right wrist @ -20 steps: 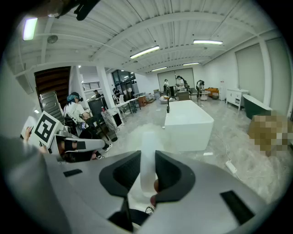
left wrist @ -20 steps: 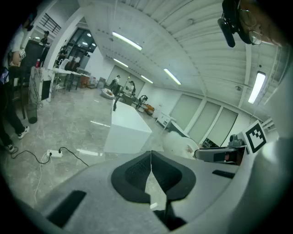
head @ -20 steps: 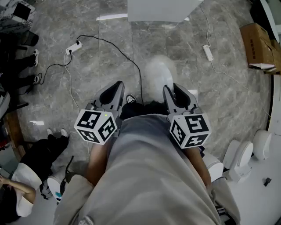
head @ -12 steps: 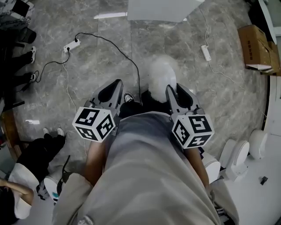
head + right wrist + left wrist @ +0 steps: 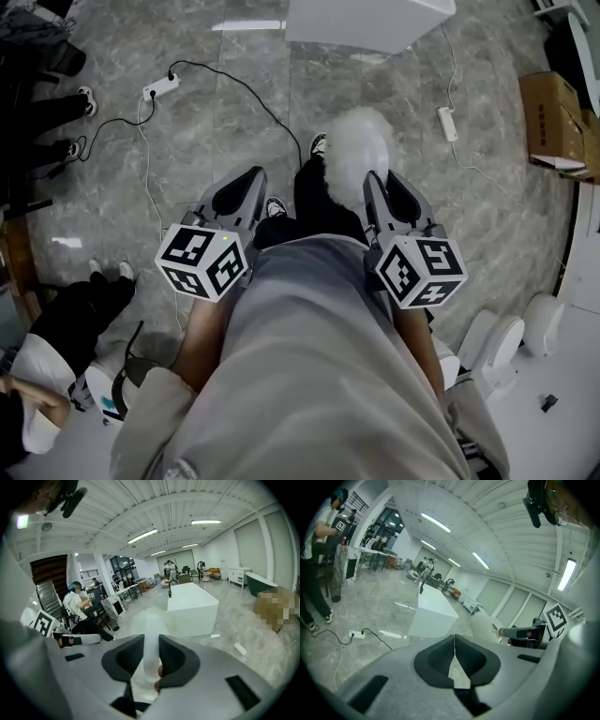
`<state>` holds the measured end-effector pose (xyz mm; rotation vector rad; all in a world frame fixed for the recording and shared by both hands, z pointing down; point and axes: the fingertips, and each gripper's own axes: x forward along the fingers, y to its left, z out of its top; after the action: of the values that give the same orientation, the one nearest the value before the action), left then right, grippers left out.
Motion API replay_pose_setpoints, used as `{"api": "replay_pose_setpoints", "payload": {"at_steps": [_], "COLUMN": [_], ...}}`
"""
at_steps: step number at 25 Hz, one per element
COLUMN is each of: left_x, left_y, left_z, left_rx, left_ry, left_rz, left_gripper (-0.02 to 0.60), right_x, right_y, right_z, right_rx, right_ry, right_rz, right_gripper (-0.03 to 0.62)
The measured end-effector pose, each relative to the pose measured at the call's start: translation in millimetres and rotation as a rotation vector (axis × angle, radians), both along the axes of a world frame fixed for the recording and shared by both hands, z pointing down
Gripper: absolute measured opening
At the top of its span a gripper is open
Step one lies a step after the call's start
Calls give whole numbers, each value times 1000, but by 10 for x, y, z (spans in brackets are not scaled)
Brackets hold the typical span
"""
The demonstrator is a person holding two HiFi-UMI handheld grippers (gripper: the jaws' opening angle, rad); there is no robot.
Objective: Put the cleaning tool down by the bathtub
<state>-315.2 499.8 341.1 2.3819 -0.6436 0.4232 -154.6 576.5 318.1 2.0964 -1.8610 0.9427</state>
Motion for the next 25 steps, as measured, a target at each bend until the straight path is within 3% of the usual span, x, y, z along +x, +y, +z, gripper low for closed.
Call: {"api": "replay_pose_setpoints", "payload": {"at_steps": [11, 25], "left_x": [611, 1772], "left_y": [-664, -1649], "left_z": [-13, -107], "left_rx": [4, 21], "left_ry": [-64, -102], "left_rz": [6, -47], "left_gripper": [6, 6], "right_x": [656, 1846], "right_y": [-762, -1843], "right_z": [94, 188], "right_rx": [9, 7], "right_ry": [-38, -80], "right_rz": [-13, -85], "right_gripper": [89, 89]}}
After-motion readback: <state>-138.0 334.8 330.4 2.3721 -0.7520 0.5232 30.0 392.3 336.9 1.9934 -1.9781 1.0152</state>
